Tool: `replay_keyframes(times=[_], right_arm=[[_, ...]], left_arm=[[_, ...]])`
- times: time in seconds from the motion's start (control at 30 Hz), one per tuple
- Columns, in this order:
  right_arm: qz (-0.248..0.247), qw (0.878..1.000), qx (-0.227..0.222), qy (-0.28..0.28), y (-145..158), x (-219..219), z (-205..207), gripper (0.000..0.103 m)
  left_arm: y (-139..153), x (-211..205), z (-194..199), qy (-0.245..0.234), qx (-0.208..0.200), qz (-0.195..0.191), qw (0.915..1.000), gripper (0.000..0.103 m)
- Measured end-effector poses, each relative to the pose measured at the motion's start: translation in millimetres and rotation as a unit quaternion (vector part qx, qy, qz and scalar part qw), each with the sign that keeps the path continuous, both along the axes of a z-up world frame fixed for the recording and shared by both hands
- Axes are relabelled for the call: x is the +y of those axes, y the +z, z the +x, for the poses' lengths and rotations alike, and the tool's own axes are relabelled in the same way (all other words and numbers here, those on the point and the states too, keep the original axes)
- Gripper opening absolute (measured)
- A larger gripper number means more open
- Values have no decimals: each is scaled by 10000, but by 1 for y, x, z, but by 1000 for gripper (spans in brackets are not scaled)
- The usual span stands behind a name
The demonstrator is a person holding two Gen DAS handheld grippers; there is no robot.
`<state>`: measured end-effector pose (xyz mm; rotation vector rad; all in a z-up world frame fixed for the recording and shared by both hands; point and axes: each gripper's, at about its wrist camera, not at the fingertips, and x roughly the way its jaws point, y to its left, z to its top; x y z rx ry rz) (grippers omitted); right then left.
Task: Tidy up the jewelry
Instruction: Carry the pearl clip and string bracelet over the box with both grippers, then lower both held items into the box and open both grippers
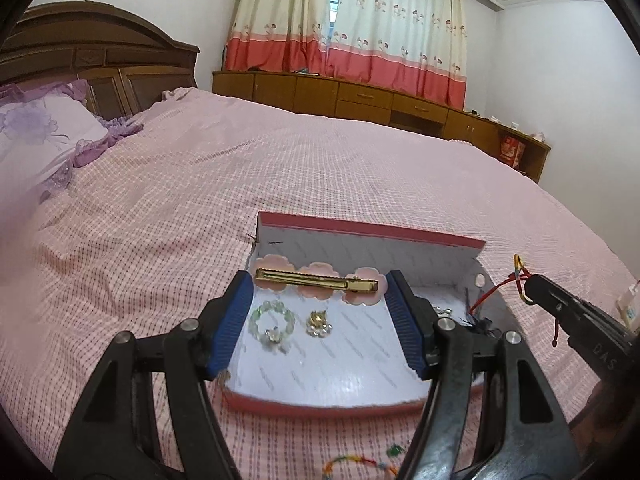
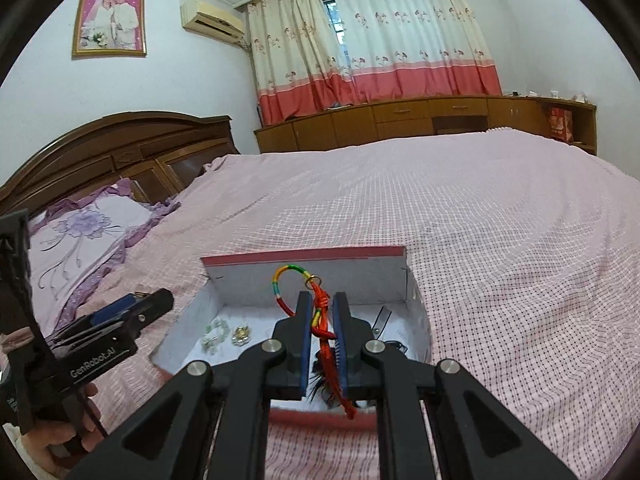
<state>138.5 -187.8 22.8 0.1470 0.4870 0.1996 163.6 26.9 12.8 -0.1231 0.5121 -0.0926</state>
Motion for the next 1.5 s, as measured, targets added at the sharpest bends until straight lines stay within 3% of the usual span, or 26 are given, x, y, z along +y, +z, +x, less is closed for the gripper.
replay_keyframes(times=[0.43, 0.77, 0.9, 1.0, 1.5], right_arm=[[-230, 9989, 291, -275, -34, -7, 51, 12], [-262, 9978, 513, -342, -52, -10, 68, 13], [-233, 9974, 538, -410, -52, -10, 68, 17], [-180, 9977, 510, -415, -49, -12, 64, 26], [115, 9990, 363, -236, -18, -19, 21, 30]], left_arm=[[-31, 3, 37, 192, 201, -36, 9996, 60], [-45, 6, 47, 189, 532, -121, 9983, 60], [-44, 2, 45, 76, 632, -40, 9980, 61], [-41, -1, 41, 24, 634, 9, 9980, 61], [-13, 3, 1, -69, 488, 1, 9988, 62]])
